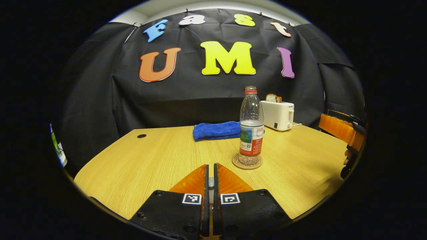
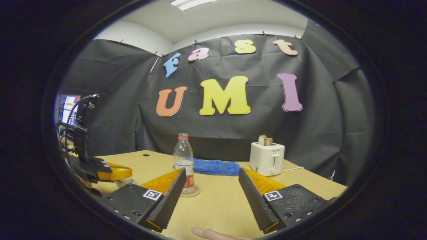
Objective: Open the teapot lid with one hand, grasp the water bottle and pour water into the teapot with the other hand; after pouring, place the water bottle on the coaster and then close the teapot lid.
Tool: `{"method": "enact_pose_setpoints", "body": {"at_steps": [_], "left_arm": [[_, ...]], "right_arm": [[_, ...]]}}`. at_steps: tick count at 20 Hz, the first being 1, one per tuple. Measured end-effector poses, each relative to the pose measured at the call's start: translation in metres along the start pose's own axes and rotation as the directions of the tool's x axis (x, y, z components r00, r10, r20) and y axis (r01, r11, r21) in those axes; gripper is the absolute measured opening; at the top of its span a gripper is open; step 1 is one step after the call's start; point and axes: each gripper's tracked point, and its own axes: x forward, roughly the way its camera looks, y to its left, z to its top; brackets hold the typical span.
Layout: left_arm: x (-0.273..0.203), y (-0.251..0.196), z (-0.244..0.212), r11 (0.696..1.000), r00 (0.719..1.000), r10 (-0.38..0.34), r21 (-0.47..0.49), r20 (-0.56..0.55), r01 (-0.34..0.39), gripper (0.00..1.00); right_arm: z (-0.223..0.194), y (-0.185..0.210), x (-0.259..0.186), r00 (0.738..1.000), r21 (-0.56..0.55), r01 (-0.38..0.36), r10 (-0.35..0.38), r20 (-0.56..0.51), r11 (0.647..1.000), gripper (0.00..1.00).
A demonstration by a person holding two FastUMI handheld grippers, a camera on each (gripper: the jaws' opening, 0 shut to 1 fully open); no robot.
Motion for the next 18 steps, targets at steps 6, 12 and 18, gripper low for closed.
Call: {"method": "enact_pose_setpoints", "body": {"at_steps": [6,12,18], "left_arm": [[0.002,0.002,-0.010,1.000,1.000,0.008,0.008,-0.019,-0.007,0.07],[0.002,0.003,-0.010,0.991,0.996,0.084,0.106,0.026,-0.087,0.07],[-0.003,0.010,-0.009,0.983,0.988,0.147,0.103,0.054,-0.152,0.30]], "right_arm": [[0.000,-0.003,0.001,1.000,-0.005,0.012,-0.012,-0.005,1.000,0.95],[0.000,0.001,0.000,1.000,-0.020,0.007,-0.007,-0.003,1.000,0.95],[0.008,0.003,-0.004,1.000,-0.027,0.015,-0.015,0.017,1.000,0.95]]}}
